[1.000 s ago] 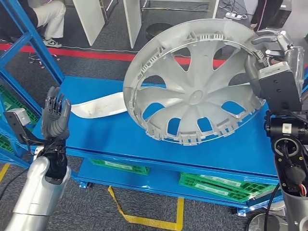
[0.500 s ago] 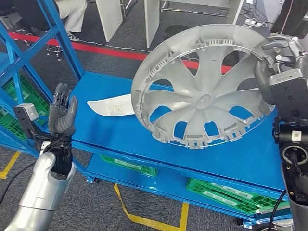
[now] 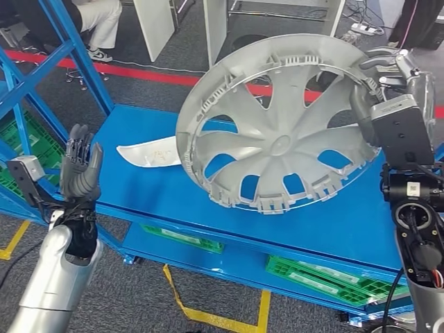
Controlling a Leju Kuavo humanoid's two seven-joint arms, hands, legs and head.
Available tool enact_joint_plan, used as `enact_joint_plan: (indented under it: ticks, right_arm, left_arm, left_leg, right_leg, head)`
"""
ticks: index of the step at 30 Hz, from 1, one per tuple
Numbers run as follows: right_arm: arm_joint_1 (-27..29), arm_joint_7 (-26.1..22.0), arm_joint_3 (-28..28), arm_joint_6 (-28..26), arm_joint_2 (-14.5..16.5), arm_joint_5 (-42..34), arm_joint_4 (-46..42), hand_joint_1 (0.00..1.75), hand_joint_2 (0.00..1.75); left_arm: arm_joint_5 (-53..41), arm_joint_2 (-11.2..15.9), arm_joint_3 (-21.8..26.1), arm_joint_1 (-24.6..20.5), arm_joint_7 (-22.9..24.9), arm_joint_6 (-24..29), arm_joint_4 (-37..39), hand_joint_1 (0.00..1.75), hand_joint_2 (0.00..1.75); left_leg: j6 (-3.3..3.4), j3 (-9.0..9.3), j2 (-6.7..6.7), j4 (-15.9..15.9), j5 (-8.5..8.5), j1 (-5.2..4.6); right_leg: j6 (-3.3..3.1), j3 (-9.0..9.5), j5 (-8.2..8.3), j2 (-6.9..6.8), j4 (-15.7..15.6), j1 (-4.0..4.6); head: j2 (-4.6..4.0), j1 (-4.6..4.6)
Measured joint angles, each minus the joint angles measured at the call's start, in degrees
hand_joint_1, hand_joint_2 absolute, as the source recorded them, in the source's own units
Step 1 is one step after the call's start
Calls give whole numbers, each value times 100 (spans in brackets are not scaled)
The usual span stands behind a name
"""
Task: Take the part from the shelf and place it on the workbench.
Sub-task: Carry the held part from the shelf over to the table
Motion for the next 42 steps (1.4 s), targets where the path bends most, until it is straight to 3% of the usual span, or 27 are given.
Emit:
enact_joint_plan:
  ticks: [2,6,8,10,11,12,13,14,16,18,20,21,22,24,25,27,28,30,32,33,36,38,40,42]
  right_arm:
    - [0,11,19,33,2,-44,-8,175,175]
    - [11,27,55,78,9,-78,-15,175,175]
    - [19,33,67,87,10,-79,-21,175,175]
    - [42,42,90,90,10,-76,-23,175,175]
    - [62,46,105,94,10,-71,-23,175,175]
    - [80,48,122,98,10,-67,-23,175,175]
    - [91,48,135,103,10,-63,-23,175,175]
    - [94,46,145,107,10,-60,-24,175,175]
    - [91,41,158,110,13,-59,-24,175,175]
    - [83,37,177,123,18,-57,-24,175,175]
    - [73,37,209,162,35,-51,-25,175,175]
    - [68,36,227,185,51,-49,-25,175,175]
    - [60,36,247,205,67,-50,-26,175,175]
    - [41,35,282,229,89,-53,-31,175,175]
    - [35,36,296,242,97,-56,-33,175,175]
    - [34,41,333,276,109,-68,-36,175,175]
    - [33,44,356,293,117,-77,-36,175,175]
    - [23,49,393,312,127,-102,-38,175,175]
    - [3,54,422,321,134,-119,-47,175,175]
    - [-9,56,436,324,135,-122,-51,175,175]
    - [-22,64,481,328,140,-138,-57,175,175]
    - [-21,67,503,331,144,-161,-68,175,175]
    - [-14,72,515,334,144,-190,-80,175,175]
    - [6,78,529,349,144,-232,-84,175,175]
  left_arm:
    - [0,-1,0,-5,3,4,-5,0,175]
    - [0,-1,0,12,14,16,-18,0,175]
    - [0,-1,0,8,20,23,-27,0,175]
    - [0,-1,0,19,21,37,-30,0,175]
    - [0,-2,0,30,22,46,-30,0,175]
    - [0,-2,0,40,22,54,-30,0,175]
    - [0,-2,0,44,22,59,-30,0,175]
    - [0,-2,0,44,22,61,-31,0,175]
    - [0,-2,0,36,21,63,-32,0,175]
    - [4,-1,0,35,21,68,-37,0,175]
    - [12,5,0,47,21,81,-48,0,175]
    - [17,9,0,51,22,87,-54,0,175]
    - [21,16,0,40,21,91,-60,0,175]
    - [31,26,0,20,20,96,-63,0,175]
    - [35,29,0,22,20,97,-63,0,175]
    - [42,34,0,53,22,100,-63,0,175]
    - [43,38,0,58,25,102,-64,0,175]
    - [44,48,0,49,40,110,-75,0,175]
    - [45,52,0,33,61,116,-96,0,175]
    - [45,54,0,31,69,117,-106,0,175]
    - [48,63,0,33,80,118,-123,0,175]
    - [52,65,0,18,81,113,-144,0,175]
    - [56,63,0,-8,81,108,-156,0,175]
    - [60,63,0,-16,83,109,-156,0,175]
  left_leg:
    - [47,276,35,-556,159,-27]
    - [160,317,-43,-645,168,-30]
    - [217,344,-98,-672,180,-9]
    - [245,348,-174,-670,174,-20]
    - [250,350,-225,-668,171,-25]
    - [253,353,-284,-664,168,-30]
    - [253,358,-350,-658,166,-34]
    - [250,365,-419,-649,163,-35]
    - [231,352,-550,-626,158,-35]
    - [179,294,-676,-612,181,-13]
    - [109,254,-799,-628,216,1]
    - [76,239,-748,-603,198,-15]
    - [38,175,-617,-475,122,-30]
    - [-42,-145,-248,149,-175,-32]
    - [-79,-370,-139,563,-335,-10]
    - [-131,-647,-67,1013,-414,37]
    - [-149,-610,-40,898,-300,55]
    - [-166,-217,140,116,75,72]
    - [-117,127,326,-530,289,43]
    - [-75,187,354,-646,300,23]
    - [55,206,141,-660,281,18]
    - [117,241,38,-687,286,45]
    - [160,255,-65,-693,280,42]
    - [190,261,-214,-686,273,22]
  right_leg:
    - [51,6,-18,-16,-3,27]
    - [178,-18,-104,-47,49,13]
    - [209,-235,-390,-7,530,1]
    - [217,-602,-740,28,1345,9]
    - [216,-743,-811,38,1631,15]
    - [207,-790,-771,46,1705,21]
    - [189,-725,-620,65,1538,28]
    - [162,-566,-393,128,1168,33]
    - [102,-196,-65,377,393,28]
    - [73,-13,-22,503,54,36]
    - [53,41,-29,381,-21,32]
    - [32,71,-15,309,-60,16]
    - [3,103,-1,228,-99,-2]
    - [-39,138,12,72,-143,-9]
    - [-51,140,8,-5,-144,-5]
    - [-48,143,-7,-154,-142,-7]
    - [-38,149,-18,-225,-139,-12]
    - [8,177,-58,-358,-123,-15]
    - [78,208,-115,-468,-103,22]
    - [112,230,-139,-519,-102,43]
    - [209,302,-208,-642,-126,31]
    - [246,256,-357,-464,33,1]
    - [234,-17,-670,-146,649,3]
    - [214,-445,-959,19,1479,29]
  head:
    - [0,-33]
    - [0,0]
    - [0,60]
    - [0,142]
    - [-1,173]
    - [-1,199]
    - [-1,224]
    - [-1,250]
    - [-1,283]
    - [0,297]
    - [0,316]
    - [0,312]
    - [0,280]
    - [-1,196]
    - [-1,159]
    - [-1,115]
    - [-1,89]
    - [-1,33]
    - [0,-18]
    - [0,-19]
    - [0,33]
    - [0,74]
    - [-1,149]
    - [-1,226]
